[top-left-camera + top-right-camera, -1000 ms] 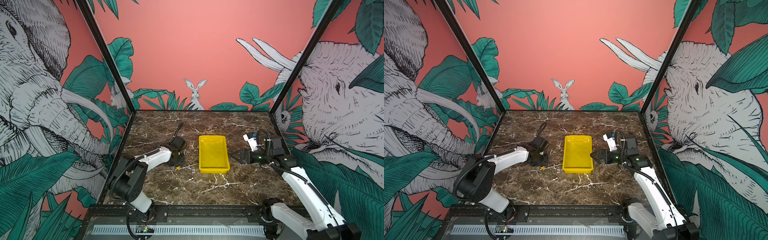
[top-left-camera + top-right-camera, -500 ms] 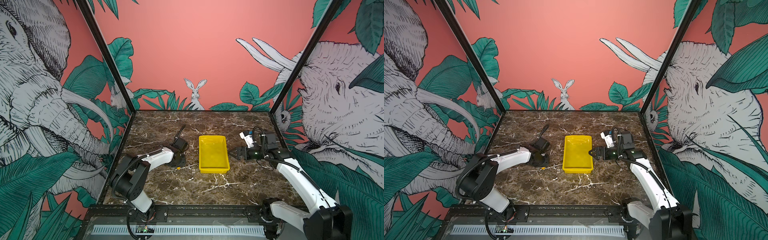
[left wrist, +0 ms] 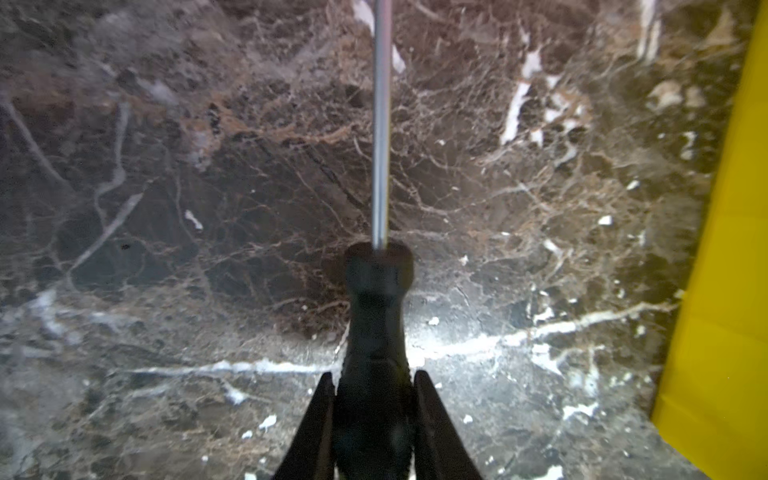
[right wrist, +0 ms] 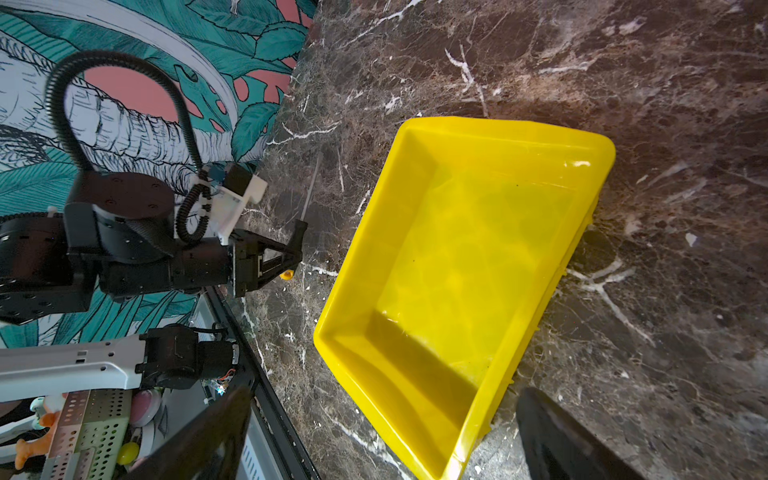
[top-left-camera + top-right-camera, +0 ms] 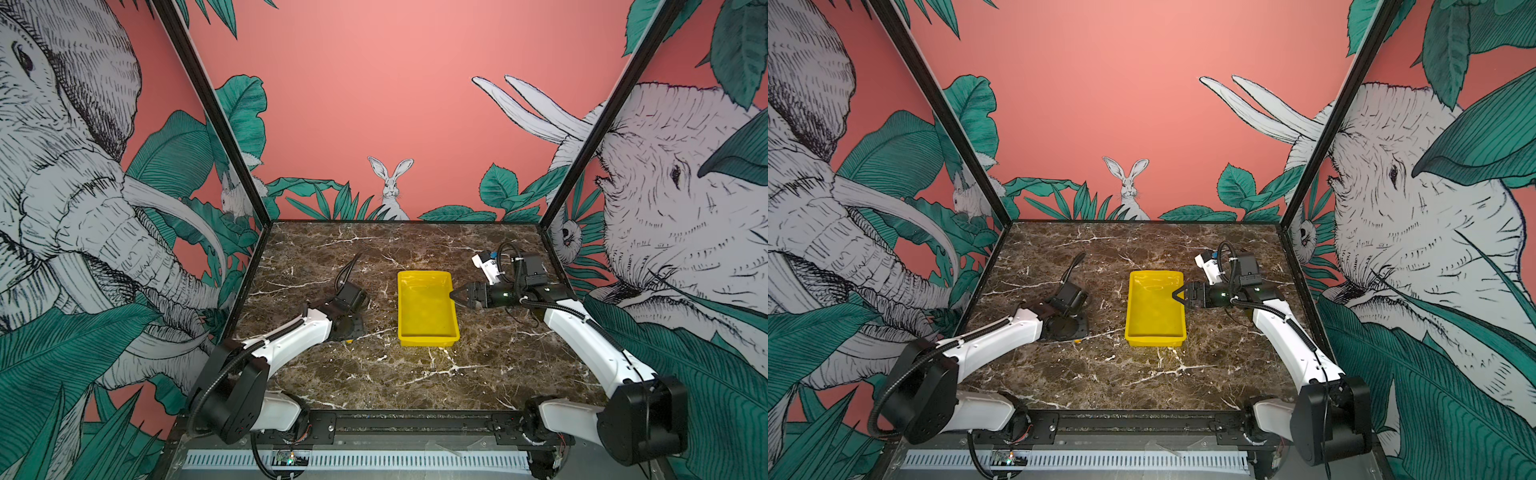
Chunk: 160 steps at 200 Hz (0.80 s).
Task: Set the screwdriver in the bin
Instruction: 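Lift the screwdriver with the left gripper and carry it over the yellow bin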
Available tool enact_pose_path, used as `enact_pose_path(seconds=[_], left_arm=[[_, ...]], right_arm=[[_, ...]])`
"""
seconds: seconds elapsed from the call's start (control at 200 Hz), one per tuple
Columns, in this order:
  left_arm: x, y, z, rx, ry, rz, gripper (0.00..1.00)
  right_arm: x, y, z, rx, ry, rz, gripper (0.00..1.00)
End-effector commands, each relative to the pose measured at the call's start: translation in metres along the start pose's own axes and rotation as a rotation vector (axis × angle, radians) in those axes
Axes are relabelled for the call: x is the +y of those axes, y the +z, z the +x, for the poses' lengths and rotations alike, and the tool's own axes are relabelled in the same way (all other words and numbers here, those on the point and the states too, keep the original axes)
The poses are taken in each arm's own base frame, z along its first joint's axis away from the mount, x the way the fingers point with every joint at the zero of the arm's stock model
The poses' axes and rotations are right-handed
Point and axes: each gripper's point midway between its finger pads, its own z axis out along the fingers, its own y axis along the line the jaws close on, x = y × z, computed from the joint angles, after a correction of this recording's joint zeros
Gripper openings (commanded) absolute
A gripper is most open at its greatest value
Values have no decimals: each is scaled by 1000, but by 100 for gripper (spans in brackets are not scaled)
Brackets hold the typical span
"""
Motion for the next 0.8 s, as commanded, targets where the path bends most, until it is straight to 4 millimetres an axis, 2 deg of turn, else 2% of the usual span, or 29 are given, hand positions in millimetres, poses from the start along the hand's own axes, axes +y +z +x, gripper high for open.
enact_pose_path(seconds=[0.0, 0.145, 0.315, 0.41, 0.585, 0.696, 0.711, 0.796], left_arm=[[12, -13, 6, -10, -15, -29, 0], [9, -26, 1, -26, 0, -9, 0], [-5, -41, -13, -30, 30, 18, 0], [-22, -48, -24, -35, 53, 55, 0], [-64, -62, -45, -49, 127, 114, 0], [-90, -66, -52, -41, 171, 135, 0], [-100, -68, -48, -37, 199, 148, 0], [-125, -71, -46, -30, 252, 175, 0]], right_arm=[[14, -1, -15, -39, -54, -56, 99], [16, -3, -12, -44, -50, -59, 99], [20, -15, 1, -40, -55, -26, 99], [24, -23, 9, -43, -63, -4, 99], [31, -43, 20, -59, -76, 48, 99], [34, -55, 29, -64, -74, 86, 100], [35, -57, 30, -65, -73, 90, 100], [38, -66, 36, -72, -73, 116, 100]])
